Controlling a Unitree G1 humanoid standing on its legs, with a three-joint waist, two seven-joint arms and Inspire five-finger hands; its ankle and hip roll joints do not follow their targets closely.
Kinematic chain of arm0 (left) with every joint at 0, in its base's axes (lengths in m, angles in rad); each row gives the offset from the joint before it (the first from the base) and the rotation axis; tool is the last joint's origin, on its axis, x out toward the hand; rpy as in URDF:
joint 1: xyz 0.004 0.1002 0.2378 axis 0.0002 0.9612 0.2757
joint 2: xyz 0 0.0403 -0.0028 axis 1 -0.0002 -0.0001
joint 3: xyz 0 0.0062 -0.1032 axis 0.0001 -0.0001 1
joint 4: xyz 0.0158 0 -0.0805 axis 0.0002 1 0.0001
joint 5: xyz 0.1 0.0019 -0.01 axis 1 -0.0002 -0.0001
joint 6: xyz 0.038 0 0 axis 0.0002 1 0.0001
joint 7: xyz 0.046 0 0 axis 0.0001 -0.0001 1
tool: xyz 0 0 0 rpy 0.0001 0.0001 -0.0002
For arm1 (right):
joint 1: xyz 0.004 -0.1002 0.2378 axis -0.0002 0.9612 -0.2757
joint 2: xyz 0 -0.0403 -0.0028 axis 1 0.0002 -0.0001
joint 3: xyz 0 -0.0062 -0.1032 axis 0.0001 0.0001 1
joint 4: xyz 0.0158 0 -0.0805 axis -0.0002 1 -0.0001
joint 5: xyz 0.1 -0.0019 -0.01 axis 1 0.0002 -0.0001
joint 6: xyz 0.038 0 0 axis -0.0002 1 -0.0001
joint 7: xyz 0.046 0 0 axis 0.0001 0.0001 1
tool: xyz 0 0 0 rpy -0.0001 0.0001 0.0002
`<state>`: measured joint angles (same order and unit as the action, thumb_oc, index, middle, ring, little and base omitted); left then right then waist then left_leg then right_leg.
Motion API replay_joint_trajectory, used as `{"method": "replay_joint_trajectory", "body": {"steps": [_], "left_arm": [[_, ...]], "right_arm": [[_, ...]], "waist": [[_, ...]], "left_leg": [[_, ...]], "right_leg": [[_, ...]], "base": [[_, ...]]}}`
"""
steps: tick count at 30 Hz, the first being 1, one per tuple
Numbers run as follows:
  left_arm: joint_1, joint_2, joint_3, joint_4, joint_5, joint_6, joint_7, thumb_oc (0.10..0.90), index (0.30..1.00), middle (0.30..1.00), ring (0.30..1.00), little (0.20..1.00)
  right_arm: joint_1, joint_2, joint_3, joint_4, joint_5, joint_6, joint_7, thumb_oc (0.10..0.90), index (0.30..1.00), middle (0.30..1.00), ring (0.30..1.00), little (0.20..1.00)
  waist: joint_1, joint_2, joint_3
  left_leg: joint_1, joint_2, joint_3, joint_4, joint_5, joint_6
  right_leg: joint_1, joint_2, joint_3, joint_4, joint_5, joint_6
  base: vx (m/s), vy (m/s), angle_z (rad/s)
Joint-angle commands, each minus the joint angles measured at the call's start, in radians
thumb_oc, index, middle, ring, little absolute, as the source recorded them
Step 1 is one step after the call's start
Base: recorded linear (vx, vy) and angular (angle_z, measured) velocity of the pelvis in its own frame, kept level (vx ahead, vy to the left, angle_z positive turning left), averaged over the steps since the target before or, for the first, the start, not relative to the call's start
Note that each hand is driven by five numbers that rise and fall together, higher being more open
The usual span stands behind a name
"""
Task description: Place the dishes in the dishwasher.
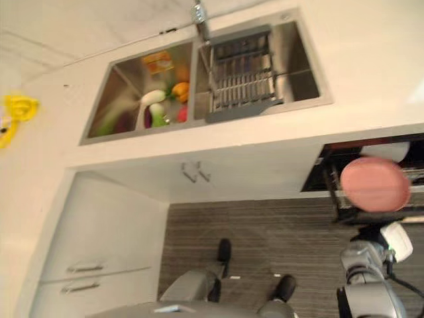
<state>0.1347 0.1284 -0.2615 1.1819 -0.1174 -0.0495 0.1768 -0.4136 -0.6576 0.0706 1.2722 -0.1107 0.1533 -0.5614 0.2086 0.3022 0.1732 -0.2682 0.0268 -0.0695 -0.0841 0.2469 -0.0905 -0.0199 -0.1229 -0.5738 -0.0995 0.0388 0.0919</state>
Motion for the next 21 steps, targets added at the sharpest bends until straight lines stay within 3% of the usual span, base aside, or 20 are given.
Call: {"method": "replay_joint_trajectory", "body": {"steps": [1,6,11,12,13,16,21], "left_arm": [[-0.067,0.086,-0.025,0.025,-0.036,-0.031,0.013,0.800,0.900,0.900,0.900,0.900],[-0.053,0.116,-0.017,-0.029,-0.044,-0.048,0.005,0.800,0.900,0.900,0.900,0.900],[-0.048,0.131,0.041,-0.082,-0.093,-0.071,0.018,0.800,0.900,0.900,0.900,0.900],[-0.052,0.129,0.051,-0.086,-0.088,-0.070,0.016,0.800,0.900,0.900,0.900,0.900],[-0.053,0.133,0.054,-0.083,-0.081,-0.067,0.012,0.800,0.900,0.900,0.900,0.900],[-0.074,0.131,0.077,-0.047,-0.065,-0.053,-0.019,0.800,0.900,0.900,0.900,0.900],[-0.095,0.108,0.155,0.065,-0.095,-0.011,-0.134,0.800,0.900,0.900,0.900,0.900]], "right_arm": [[-0.274,-0.094,0.204,-0.185,-0.130,-0.129,-0.039,0.400,0.300,0.300,0.300,0.300],[-0.404,-0.164,0.352,-0.309,-0.252,-0.139,-0.026,0.400,0.300,0.300,0.300,0.300],[-0.324,-0.137,0.381,-0.393,-0.340,-0.142,-0.022,0.400,0.300,0.300,0.300,0.300],[-0.274,-0.113,0.369,-0.395,-0.337,-0.145,-0.018,0.560,0.540,0.540,0.540,0.540],[-0.233,-0.090,0.356,-0.392,-0.337,-0.147,-0.013,0.800,0.900,0.900,0.900,0.900],[-0.053,0.033,0.311,-0.360,-0.324,-0.156,0.017,0.800,0.900,0.900,0.900,0.900],[0.286,0.260,0.270,-0.186,-0.300,-0.151,0.159,0.800,0.900,0.900,0.900,0.900]], "waist": [[0.055,-0.130,0.020],[0.079,-0.132,0.040],[0.085,-0.175,0.053],[0.082,-0.186,0.055],[0.082,-0.198,0.053],[0.056,-0.236,0.049],[-0.039,-0.297,0.016]], "left_leg": [[0.064,-0.061,0.049,0.013,-0.200,-0.003],[0.037,-0.059,0.053,0.008,-0.183,-0.008],[0.033,-0.054,0.050,0.002,-0.191,-0.001],[0.036,-0.052,0.049,0.001,-0.195,0.003],[0.039,-0.052,0.049,0.001,-0.199,0.006],[0.057,-0.047,0.060,-0.001,-0.218,0.022],[0.108,-0.038,0.116,-0.003,-0.235,0.050]], "right_leg": [[-0.009,-0.103,0.035,0.040,-0.067,0.064],[-0.046,-0.106,0.037,0.052,-0.065,0.064],[-0.050,-0.099,0.041,0.044,-0.063,0.065],[-0.049,-0.098,0.042,0.043,-0.061,0.066],[-0.048,-0.097,0.044,0.041,-0.059,0.067],[-0.046,-0.095,0.059,0.039,-0.051,0.070],[-0.037,-0.084,0.095,0.035,-0.023,0.070]], "base": [[-0.03,0.007,0.74],[-0.02,0.007,0.18],[0.01,-0.012,0.02],[0.03,-0.030,-0.04],[0.03,-0.019,-0.04],[0.04,0.005,-0.09],[0.01,0.077,-0.20]]}}
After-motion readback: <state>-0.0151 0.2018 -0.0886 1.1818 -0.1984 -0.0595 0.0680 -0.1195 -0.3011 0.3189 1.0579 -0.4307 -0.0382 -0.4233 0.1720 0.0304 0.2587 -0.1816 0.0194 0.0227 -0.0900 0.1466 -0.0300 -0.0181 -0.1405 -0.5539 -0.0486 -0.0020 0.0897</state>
